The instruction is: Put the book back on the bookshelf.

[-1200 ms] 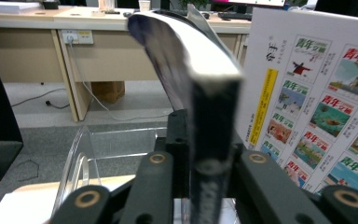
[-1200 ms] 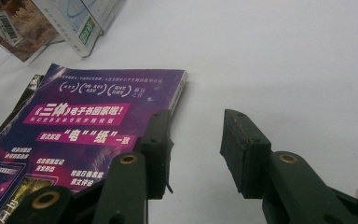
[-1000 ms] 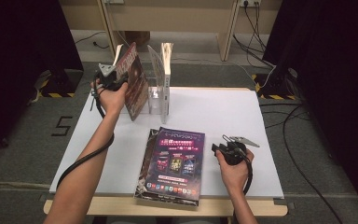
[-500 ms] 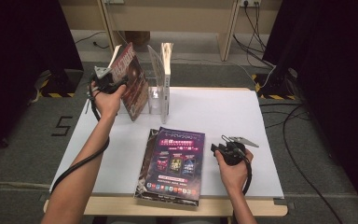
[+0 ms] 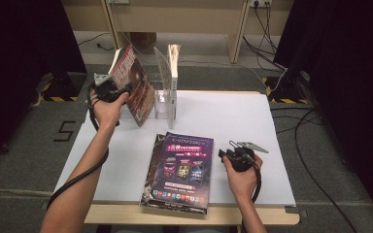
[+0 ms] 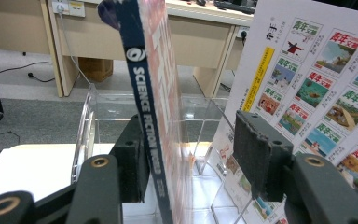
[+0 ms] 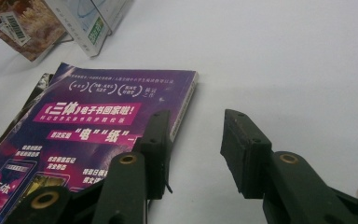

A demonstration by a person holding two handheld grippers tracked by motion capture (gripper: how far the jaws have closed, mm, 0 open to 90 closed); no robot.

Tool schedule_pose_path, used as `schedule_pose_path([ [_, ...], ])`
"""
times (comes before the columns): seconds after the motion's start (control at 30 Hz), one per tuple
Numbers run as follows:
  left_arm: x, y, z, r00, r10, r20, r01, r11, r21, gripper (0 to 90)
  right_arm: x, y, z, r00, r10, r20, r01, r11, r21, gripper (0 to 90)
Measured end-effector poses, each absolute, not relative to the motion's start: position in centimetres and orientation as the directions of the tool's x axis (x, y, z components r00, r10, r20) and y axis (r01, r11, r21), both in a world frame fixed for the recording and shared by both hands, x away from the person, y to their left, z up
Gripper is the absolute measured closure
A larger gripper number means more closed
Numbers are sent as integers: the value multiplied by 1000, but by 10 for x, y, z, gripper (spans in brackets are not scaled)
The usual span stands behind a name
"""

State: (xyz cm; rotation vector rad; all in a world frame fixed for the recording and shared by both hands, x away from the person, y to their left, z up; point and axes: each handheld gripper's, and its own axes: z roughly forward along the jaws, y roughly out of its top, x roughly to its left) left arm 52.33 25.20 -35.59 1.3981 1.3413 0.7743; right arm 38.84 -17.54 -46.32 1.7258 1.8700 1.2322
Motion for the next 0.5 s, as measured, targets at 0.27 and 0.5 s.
schedule_pose_path([
  [0.27,514,256,-357,188,964,-189,327,120,938,472,388,-175,-461,-225,924,310,651,-94,753,625],
  [0.5,501,260,-362,194,960,-201,350,124,929,469,388,-174,-461,-229,924,307,650,-90,755,625],
])
